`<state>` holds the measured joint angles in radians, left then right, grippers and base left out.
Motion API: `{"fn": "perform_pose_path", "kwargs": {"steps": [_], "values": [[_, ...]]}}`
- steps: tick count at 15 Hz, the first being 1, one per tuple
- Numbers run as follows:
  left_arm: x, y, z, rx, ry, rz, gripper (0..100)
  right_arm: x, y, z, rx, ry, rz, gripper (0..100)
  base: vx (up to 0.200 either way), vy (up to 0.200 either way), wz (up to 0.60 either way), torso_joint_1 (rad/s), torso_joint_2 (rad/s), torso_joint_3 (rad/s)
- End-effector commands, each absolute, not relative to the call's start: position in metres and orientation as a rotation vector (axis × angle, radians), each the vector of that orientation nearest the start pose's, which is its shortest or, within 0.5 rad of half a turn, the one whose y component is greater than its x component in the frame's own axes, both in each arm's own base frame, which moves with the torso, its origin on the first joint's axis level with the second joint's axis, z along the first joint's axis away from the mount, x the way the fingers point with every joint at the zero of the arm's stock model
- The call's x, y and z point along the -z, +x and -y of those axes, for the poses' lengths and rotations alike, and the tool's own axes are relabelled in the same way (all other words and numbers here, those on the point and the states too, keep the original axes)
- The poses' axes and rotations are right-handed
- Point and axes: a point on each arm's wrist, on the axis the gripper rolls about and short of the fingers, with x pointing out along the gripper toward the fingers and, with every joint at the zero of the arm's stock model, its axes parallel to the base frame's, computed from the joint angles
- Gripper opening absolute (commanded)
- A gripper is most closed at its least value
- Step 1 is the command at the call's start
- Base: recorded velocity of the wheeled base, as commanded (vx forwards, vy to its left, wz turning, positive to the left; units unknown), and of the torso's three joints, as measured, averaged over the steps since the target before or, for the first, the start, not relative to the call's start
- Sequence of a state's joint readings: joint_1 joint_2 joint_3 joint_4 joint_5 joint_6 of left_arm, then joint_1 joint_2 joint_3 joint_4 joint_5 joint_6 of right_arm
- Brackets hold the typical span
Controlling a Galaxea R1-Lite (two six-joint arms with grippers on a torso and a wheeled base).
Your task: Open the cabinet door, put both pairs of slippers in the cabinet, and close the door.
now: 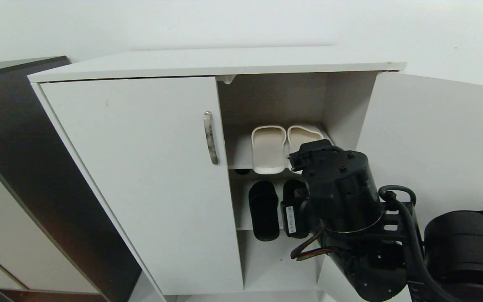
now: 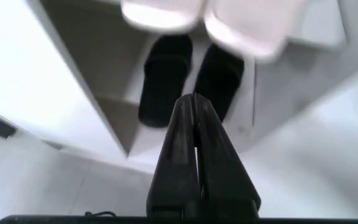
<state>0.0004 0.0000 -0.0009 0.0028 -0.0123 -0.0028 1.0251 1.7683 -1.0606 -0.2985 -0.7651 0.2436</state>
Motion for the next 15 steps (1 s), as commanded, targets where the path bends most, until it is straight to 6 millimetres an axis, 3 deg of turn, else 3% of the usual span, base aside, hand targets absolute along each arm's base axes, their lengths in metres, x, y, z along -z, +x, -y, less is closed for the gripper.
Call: {"fn": "perform_pose_path", "kwargs": {"steps": [1,14,15], "values": [[-0.0752,-0.0228,0.0003,0.011,-0.003,-0.003,0,-0.1985,0.1838,-0.2737,-0.232,-0.081,-0.289,0,-0.2,0.0,0.0,-0.002,0.0,-0.002],[-0.0756,-0.0229,0.0003,0.011,-0.003,-0.002,0,-0.1941,0.1854,-0.2677,-0.216,-0.094,-0.3,0,-0.2,0.0,0.0,0.004,0.0,0.003],[-0.0756,-0.0228,0.0003,0.011,-0.003,-0.003,0,-0.1938,0.1863,-0.2664,-0.213,-0.094,-0.302,0,0.0,0.0,0.0,0.0,0.0,0.0]]}}
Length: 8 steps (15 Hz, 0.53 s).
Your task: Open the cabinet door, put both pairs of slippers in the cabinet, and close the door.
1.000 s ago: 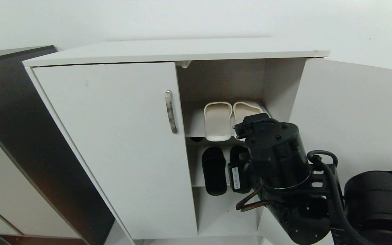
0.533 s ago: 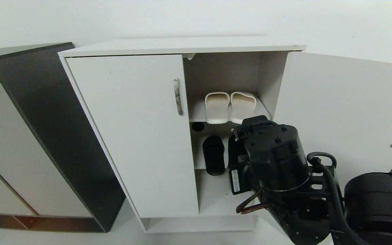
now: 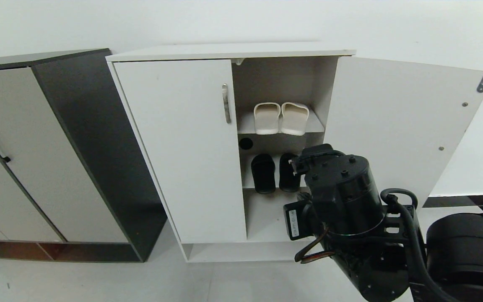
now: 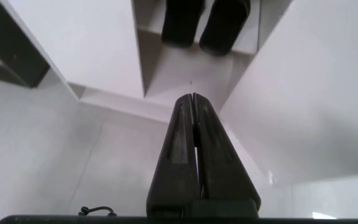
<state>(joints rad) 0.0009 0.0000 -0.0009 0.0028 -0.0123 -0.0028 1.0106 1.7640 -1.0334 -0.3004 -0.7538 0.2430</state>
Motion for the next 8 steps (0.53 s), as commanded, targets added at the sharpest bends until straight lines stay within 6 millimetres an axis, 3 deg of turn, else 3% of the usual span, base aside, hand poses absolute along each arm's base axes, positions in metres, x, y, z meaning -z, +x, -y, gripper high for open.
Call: {"fn": "perform_pose_path", "kwargs": {"steps": [1,8], "values": [[-0.0752,-0.0228,0.0003,0.011,-0.003,-0.003,0,-0.1939,0.1862,-0.2655,-0.222,-0.092,-0.305,0,0.0,0.0,0.0,0.0,0.0,0.0],[-0.0752,-0.0227,0.0003,0.011,-0.003,-0.005,0,-0.1931,0.1848,-0.2599,-0.25,-0.092,-0.311,0,0.0,0.0,0.0,0.0,0.0,0.0]]}}
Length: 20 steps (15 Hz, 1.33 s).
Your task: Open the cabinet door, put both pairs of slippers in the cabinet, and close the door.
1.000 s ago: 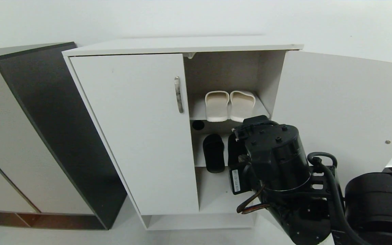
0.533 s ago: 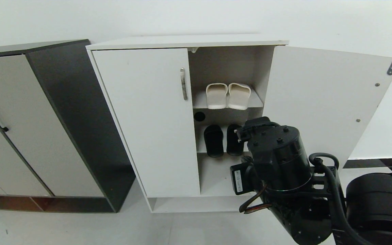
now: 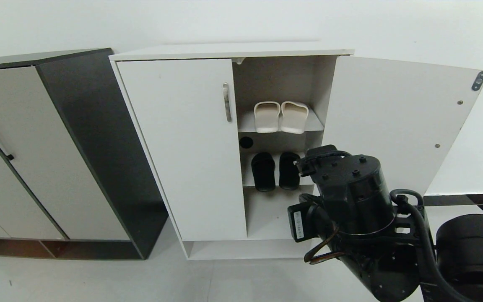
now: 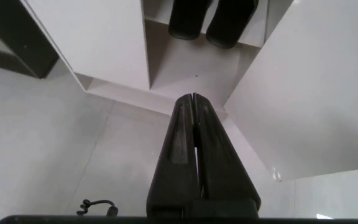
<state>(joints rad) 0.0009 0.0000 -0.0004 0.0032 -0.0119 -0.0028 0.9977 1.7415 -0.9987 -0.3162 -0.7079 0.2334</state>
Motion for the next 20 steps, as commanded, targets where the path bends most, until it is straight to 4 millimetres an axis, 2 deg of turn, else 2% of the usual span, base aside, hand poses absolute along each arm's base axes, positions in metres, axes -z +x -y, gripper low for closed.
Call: {"fn": "perform_pose_path", "kwargs": {"steps": [1,10,14,20], "values": [[-0.0756,-0.0228,0.0003,0.011,-0.003,-0.003,0,-0.1926,0.1849,-0.2601,-0.25,-0.094,-0.312,0,0.0,0.0,0.0,0.0,0.0,0.0],[-0.0756,-0.0229,0.0003,0.011,-0.005,-0.002,0,-0.1889,0.1851,-0.2595,-0.25,-0.112,-0.315,0,0.0,0.0,0.0,0.0,0.0,0.0],[-0.0756,-0.0229,0.0003,0.012,-0.005,-0.002,0,-0.1885,0.1846,-0.2596,-0.251,-0.115,-0.315,0,0.0,0.0,0.0,0.016,-0.22,-0.3],[-0.0756,-0.0228,0.0003,0.011,-0.005,-0.003,0,-0.1885,0.185,-0.2593,-0.25,-0.114,-0.315,0,0.0,0.0,0.0,0.075,-0.5,-0.353]]}}
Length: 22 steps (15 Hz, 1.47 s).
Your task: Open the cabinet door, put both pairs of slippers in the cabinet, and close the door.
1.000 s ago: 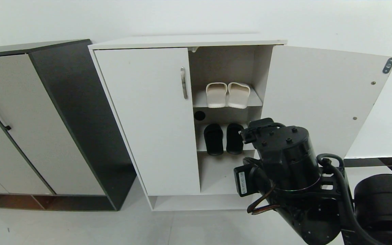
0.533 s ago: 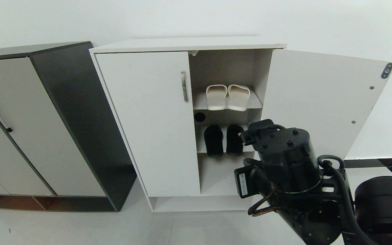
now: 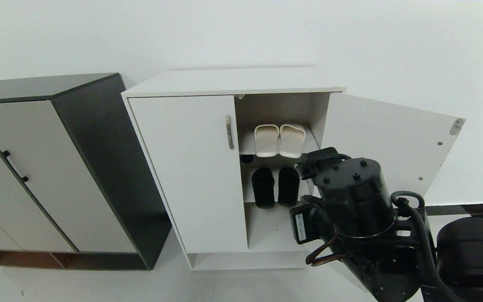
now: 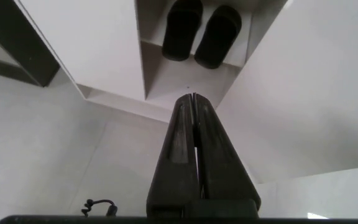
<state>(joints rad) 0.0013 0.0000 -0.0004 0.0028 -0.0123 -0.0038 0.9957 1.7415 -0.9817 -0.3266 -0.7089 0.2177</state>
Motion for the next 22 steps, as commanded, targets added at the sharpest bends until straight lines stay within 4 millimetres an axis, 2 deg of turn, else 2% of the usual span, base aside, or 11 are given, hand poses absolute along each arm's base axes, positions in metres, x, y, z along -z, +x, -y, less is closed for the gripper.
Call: {"fn": "perform_pose_path", "kwargs": {"steps": [1,17,19,22], "values": [[-0.0752,-0.0227,0.0003,0.011,-0.005,-0.005,0,-0.1885,0.185,-0.2593,-0.25,-0.114,-0.315,0,0.0,0.0,0.0,0.129,-0.47,-0.339],[-0.0752,-0.0227,0.0003,0.012,-0.005,-0.005,0,-0.1908,0.1838,-0.2583,-0.251,-0.112,-0.311,0,0.0,0.0,0.0,0.186,-0.5,-0.312],[-0.0752,-0.0227,0.0003,0.011,-0.005,-0.005,0,-0.1872,0.1807,-0.2534,-0.251,-0.154,-0.31,0,0.0,0.0,0.0,0.244,-0.56,-0.31],[-0.0756,-0.0228,0.0003,0.011,-0.003,-0.003,0,-0.1872,0.18,-0.2524,-0.267,-0.155,-0.272,0,0.0,0.0,0.0,0.137,-0.31,-0.172]]}}
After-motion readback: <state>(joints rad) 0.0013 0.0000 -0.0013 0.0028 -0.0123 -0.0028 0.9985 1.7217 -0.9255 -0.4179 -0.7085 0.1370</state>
